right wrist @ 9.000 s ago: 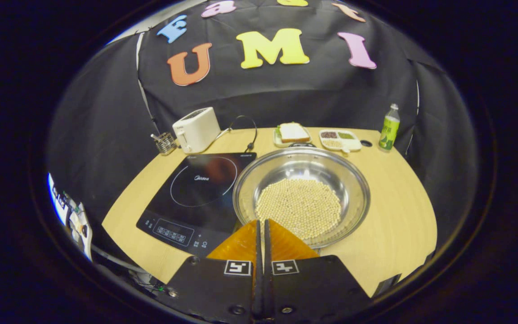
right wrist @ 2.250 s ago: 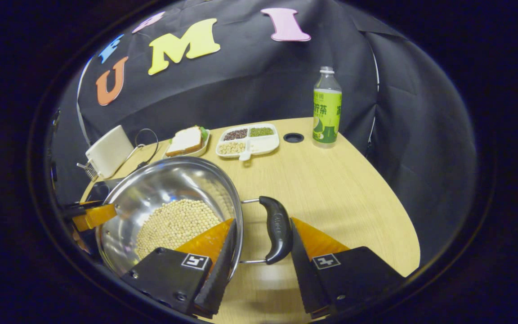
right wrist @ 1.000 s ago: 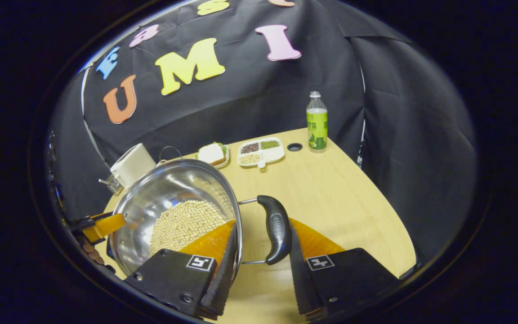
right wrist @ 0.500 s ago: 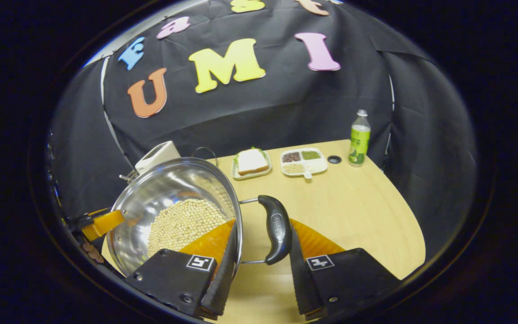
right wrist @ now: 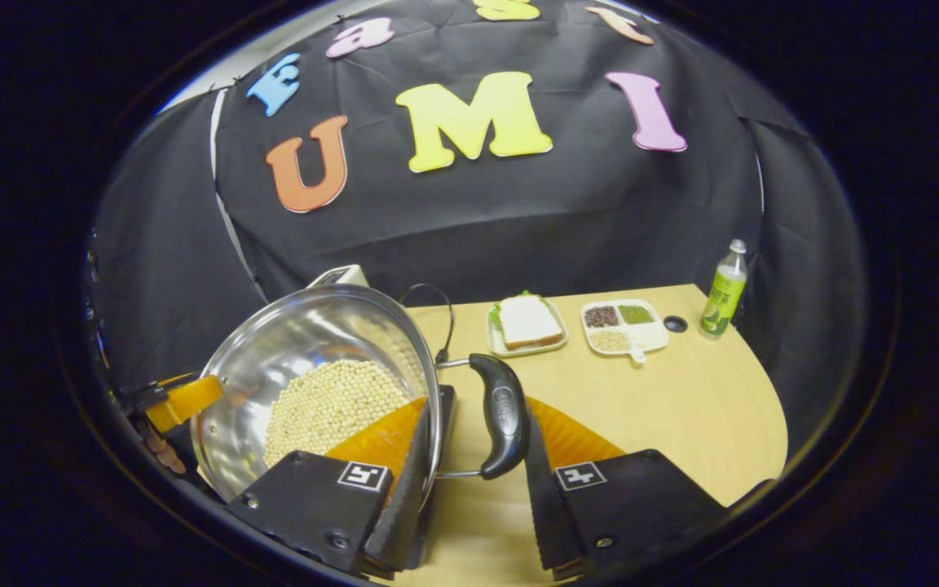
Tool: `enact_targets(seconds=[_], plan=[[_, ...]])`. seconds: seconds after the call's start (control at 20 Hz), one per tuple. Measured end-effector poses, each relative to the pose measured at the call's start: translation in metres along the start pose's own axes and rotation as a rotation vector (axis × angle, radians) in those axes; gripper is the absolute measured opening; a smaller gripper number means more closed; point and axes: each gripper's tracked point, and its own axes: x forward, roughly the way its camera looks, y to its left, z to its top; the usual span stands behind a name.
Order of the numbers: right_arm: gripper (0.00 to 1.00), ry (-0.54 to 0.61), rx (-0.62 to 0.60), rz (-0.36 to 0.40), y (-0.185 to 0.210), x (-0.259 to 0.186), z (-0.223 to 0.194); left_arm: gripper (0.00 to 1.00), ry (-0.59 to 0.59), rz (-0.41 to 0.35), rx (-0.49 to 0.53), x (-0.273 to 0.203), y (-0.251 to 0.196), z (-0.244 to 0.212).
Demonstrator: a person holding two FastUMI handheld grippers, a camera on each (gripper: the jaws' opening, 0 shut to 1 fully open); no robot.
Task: First push the handle of the pot to place it horizontally, then grasp the pot with both hands and set it on the induction cooktop.
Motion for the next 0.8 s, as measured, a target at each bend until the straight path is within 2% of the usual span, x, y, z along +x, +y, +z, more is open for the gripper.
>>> enact_targets(seconds=[0.4, 0.8], plan=[[0.6, 0.059, -0.005, -0.02, 0.02, 0.052, -0.022, 0.54, 0.078, 0.006, -0.043, 0.049, 0.033, -0.029], [0.61, 0.171, 0.02, -0.016, 0.027, 0.099, -0.069, 0.54, 0.142, 0.047, 0.019, 0.077, 0.056, -0.066]])
